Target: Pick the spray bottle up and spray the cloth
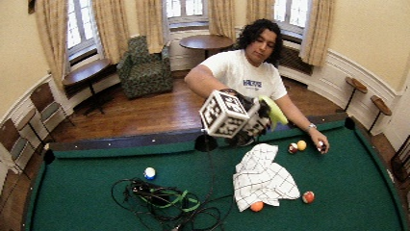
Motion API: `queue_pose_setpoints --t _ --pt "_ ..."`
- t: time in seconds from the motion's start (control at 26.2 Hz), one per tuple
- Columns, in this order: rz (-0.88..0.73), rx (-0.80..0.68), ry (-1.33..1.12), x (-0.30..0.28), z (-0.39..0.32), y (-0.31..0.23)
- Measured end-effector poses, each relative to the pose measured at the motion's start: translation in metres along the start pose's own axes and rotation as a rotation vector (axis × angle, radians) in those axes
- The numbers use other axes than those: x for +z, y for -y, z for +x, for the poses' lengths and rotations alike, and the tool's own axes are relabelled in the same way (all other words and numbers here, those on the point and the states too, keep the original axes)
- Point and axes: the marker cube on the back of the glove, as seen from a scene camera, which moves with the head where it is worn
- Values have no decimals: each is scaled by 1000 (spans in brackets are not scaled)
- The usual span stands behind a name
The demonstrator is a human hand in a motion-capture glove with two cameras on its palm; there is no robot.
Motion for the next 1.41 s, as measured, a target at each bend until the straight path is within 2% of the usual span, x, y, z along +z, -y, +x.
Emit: queue_pose_setpoints --t 0.46,0.76,1.11,1.3,1.41 --pt "-291 405 -184 108 62 45" --pt "-421 576 -431 168 102 56" --pt "-459 617 -511 186 116 58" --pt "-419 578 -462 177 102 58" --pt "-382 504 -404 162 77 58"
